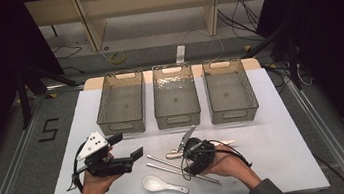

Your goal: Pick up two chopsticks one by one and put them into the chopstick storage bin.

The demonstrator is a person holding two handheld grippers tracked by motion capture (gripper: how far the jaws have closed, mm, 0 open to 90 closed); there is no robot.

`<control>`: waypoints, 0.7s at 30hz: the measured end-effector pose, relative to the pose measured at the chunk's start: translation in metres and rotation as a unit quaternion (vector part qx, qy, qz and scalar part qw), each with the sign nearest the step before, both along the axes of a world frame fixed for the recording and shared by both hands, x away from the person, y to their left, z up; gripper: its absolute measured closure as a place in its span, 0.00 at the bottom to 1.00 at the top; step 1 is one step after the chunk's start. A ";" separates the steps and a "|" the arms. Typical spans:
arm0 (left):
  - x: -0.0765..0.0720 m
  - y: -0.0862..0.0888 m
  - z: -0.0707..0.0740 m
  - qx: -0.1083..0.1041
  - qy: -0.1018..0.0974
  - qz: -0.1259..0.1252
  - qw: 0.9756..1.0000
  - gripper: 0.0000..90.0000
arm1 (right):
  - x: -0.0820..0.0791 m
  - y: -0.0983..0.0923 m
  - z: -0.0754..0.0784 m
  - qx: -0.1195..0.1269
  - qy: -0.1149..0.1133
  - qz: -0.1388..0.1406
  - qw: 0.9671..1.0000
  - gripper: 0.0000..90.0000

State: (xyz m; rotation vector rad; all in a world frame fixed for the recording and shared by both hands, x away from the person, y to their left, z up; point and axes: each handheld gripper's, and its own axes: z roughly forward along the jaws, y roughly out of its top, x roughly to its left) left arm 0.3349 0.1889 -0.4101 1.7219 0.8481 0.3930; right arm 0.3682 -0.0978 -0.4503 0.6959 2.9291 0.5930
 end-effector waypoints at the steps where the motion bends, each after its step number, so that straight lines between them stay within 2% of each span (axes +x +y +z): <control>1: 0.000 0.000 0.000 0.000 0.000 0.000 1.000 0.10 | 0.000 0.000 -0.001 -0.003 0.002 0.003 1.000 0.61; 12: 0.000 0.000 0.000 0.000 0.000 -0.001 1.000 0.10 | 0.003 0.001 -0.006 -0.034 0.022 0.009 0.999 0.70; 21: 0.000 0.000 0.000 0.000 0.001 -0.001 1.000 0.10 | 0.004 0.002 -0.007 -0.042 0.028 0.018 0.999 0.78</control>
